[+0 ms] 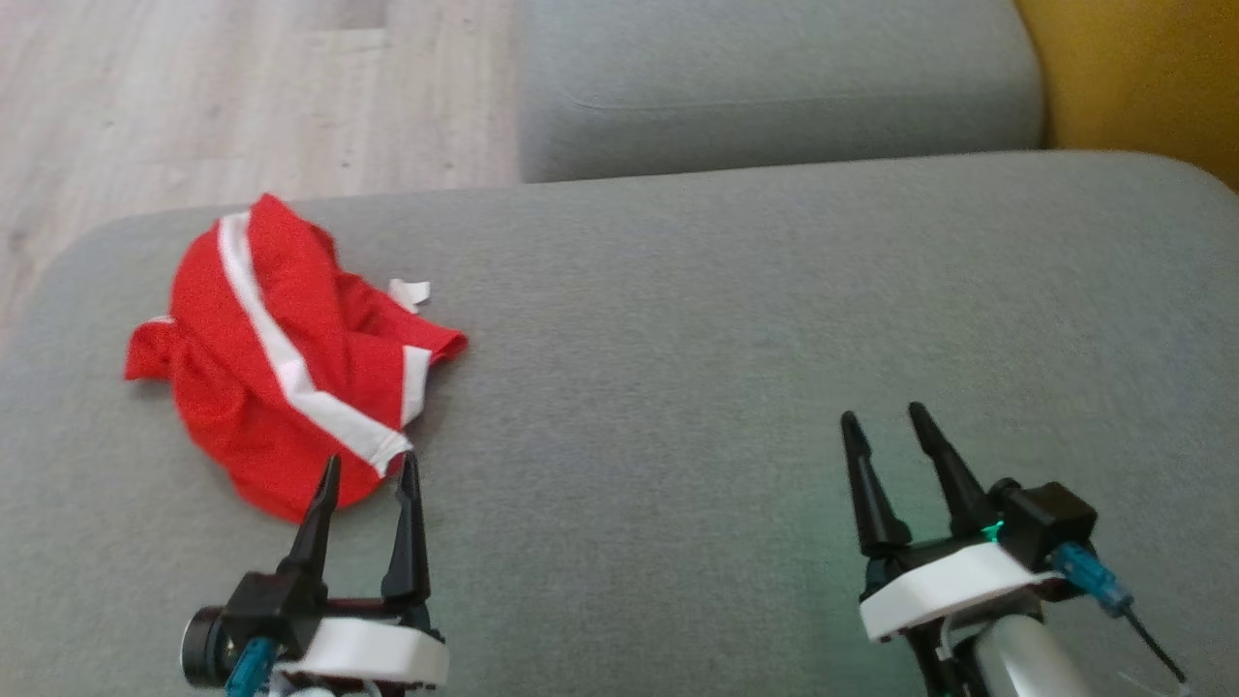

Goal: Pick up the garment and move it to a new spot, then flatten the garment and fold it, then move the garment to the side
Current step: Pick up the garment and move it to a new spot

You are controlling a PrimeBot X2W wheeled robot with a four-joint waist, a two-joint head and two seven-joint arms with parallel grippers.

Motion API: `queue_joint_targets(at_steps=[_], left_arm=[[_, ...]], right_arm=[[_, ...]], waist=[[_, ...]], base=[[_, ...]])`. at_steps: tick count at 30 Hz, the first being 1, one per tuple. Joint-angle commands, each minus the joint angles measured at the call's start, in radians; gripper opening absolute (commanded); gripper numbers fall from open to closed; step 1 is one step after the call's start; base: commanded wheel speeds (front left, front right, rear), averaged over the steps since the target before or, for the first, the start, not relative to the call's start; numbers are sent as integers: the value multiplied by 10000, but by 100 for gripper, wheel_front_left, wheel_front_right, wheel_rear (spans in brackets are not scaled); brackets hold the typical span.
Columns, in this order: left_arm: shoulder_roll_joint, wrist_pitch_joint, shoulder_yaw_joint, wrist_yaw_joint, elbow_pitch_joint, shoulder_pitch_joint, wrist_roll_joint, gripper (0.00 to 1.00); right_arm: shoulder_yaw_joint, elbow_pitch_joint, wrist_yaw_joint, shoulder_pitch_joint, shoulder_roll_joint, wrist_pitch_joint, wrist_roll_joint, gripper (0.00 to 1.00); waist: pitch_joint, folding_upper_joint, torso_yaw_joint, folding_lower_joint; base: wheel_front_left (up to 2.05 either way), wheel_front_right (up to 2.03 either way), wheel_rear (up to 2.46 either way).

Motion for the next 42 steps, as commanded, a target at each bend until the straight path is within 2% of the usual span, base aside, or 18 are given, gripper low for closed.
queue_joint_targets(at_steps=[1, 15, 22, 29, 33, 37, 42], left_arm=[[-15, -122, 428, 71, -312, -100, 93, 100], [-16, -122, 950, -103, -354, 530, 397, 100], [-16, -122, 1204, -82, -378, 660, 555, 100], [-10, -122, 1367, -196, -383, 623, 686, 100], [205, -122, 1443, -257, -381, 349, 926, 100], [795, -26, 1311, -576, 117, -630, 1036, 100], [1649, 1037, 910, -864, 1068, -2767, 925, 100]], right_arm=[[379, -278, -7, -287, -52, -109, 81, 100], [1174, -124, -7, 118, -52, -109, 664, 100], [1373, -143, -7, 239, -52, -109, 836, 100], [1496, -122, -7, 190, -52, -109, 861, 100], [1503, -137, -7, 128, -52, -109, 871, 100], [1448, -189, -7, -13, -52, -109, 738, 100], [1433, -280, -7, -493, -52, -109, 314, 100]], waist=[[-187, 0, 360, 0], [-779, 0, 2153, 0], [-847, 0, 2753, 0], [-782, 0, 2773, 0], [-658, 0, 2625, 0], [-249, 0, 2373, 0], [499, 0, 1863, 0]], base=[[0, 0, 0], [0, 0, 0], [0, 0, 0], [0, 0, 0], [0, 0, 0], [0, 0, 0], [0, 0, 0]])
